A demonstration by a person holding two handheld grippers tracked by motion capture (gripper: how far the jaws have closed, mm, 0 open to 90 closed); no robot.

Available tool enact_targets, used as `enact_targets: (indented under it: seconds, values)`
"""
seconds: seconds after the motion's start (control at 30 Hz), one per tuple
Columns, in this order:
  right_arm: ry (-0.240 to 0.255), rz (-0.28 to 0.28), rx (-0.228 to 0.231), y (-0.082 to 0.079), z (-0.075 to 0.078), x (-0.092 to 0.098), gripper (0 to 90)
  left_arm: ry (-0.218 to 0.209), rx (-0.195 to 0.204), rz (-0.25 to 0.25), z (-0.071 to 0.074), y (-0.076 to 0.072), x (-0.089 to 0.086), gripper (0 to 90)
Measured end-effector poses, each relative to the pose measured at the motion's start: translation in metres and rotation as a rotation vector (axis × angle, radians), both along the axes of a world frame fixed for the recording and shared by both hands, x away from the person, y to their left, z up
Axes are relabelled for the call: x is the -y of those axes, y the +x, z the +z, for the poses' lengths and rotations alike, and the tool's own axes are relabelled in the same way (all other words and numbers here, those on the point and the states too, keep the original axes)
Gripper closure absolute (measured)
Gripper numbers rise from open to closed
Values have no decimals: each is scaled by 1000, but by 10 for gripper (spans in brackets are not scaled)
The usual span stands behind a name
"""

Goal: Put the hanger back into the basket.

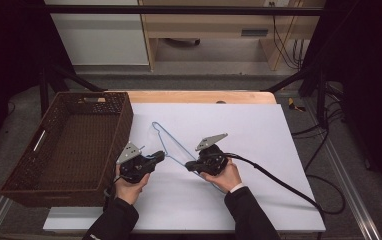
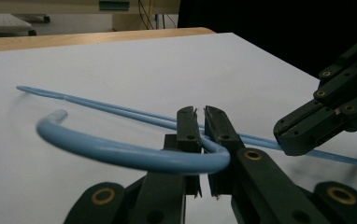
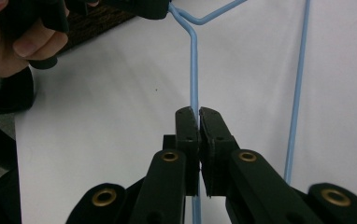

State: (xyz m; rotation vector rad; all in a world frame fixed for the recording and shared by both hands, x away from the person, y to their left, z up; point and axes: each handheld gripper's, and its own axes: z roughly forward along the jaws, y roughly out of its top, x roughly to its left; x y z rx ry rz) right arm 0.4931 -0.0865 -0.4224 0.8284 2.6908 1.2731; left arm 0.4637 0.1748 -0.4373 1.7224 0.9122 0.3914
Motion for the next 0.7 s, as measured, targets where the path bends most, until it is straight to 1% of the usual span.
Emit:
enact_targets:
  seconds: [0.07,0.1,0.17,0.23,0.27,0.33,0.4,0.43,0.5,0.57,0.7]
  values:
    - [-12,-6,1,-1,-1,-1,874,22,7,1,1,-1,2,851]
    - [-20,0,11,-1,-2,-1,874,26,10,2,1,-1,4,851]
    - [-30,-11,11,-3,-2,-2,871,41,10,3,2,-1,6,851]
    - [-45,-8,25,-4,-2,-2,868,48,12,4,3,-2,8,851]
    - [-38,-10,35,-5,-3,-2,862,62,9,4,3,-2,9,851]
    - [-42,-15,58,-5,-1,-2,815,83,12,4,3,-3,12,852]
    - [-39,-21,73,-6,1,-1,768,86,12,2,3,-3,14,852]
    - [-43,-26,81,-6,2,-1,724,90,13,1,4,-3,16,852]
    - [-63,-35,107,-7,0,-3,683,96,12,1,5,-3,18,852]
    - [-72,-51,118,-7,-2,-5,630,99,11,0,6,-3,21,851]
    - [-101,-56,125,-8,-7,-10,634,107,10,3,7,-4,24,851]
